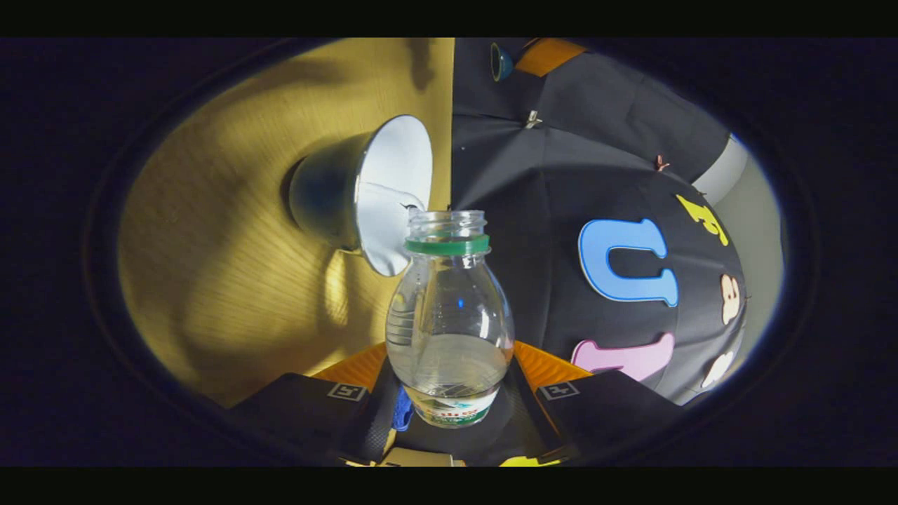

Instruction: Open the teacup lid with one hand, grasp the water bottle and pour water into the teacup with the other hand; after pouring, place the water bottle on the coaster and then close the teacup lid.

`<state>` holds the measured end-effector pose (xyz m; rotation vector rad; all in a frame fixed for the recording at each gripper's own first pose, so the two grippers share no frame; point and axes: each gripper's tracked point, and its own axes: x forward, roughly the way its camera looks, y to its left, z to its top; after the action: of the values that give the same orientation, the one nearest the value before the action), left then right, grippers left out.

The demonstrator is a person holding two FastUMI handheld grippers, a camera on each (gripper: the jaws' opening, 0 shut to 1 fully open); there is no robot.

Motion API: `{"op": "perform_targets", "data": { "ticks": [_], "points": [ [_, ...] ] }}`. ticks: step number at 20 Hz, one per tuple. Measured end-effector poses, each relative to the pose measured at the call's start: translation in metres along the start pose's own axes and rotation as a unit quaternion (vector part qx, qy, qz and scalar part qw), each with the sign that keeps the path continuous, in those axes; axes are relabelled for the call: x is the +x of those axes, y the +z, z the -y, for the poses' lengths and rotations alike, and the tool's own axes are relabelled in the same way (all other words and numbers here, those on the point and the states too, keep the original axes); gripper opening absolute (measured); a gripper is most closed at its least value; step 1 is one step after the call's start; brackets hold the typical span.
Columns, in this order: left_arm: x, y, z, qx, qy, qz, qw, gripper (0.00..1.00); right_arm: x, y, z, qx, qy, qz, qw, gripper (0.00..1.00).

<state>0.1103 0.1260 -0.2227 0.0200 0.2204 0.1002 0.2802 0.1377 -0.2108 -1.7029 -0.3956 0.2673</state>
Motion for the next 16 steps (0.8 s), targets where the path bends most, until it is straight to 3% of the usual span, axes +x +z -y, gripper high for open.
{"op": "perform_targets", "data": {
  "ticks": [4,5,6,7,8,9,16],
  "points": [
    [-0.001,-0.001,0.003,-0.001,-0.003,-0.002,1.0,0.25,0.004,0.001,0.0,-0.013,0.002,0.007,1.0,0.77],
    [-0.002,-0.002,0.005,-0.001,-0.005,-0.002,1.0,0.22,0.006,0.001,0.001,-0.021,0.001,0.011,1.0,0.73],
    [-0.001,-0.002,0.006,-0.001,-0.006,-0.001,1.0,0.25,0.007,0.001,0.002,-0.026,0.001,0.013,1.0,0.69],
    [-0.001,-0.003,0.007,-0.001,-0.007,-0.002,1.0,0.25,0.009,0.0,0.002,-0.032,0.002,0.016,0.999,0.74],
    [-0.002,-0.003,0.008,-0.001,-0.009,-0.003,1.0,0.22,0.011,0.0,0.004,-0.037,0.001,0.019,0.999,0.74],
    [-0.001,-0.004,0.009,-0.001,-0.01,-0.003,1.0,0.25,0.012,0.001,0.006,-0.043,-0.001,0.022,0.999,0.74],
    [0.002,-0.002,0.005,-0.001,-0.009,-0.002,1.0,0.25,0.017,0.006,0.015,-0.075,-0.014,0.039,0.996,0.74]
  ]
}}
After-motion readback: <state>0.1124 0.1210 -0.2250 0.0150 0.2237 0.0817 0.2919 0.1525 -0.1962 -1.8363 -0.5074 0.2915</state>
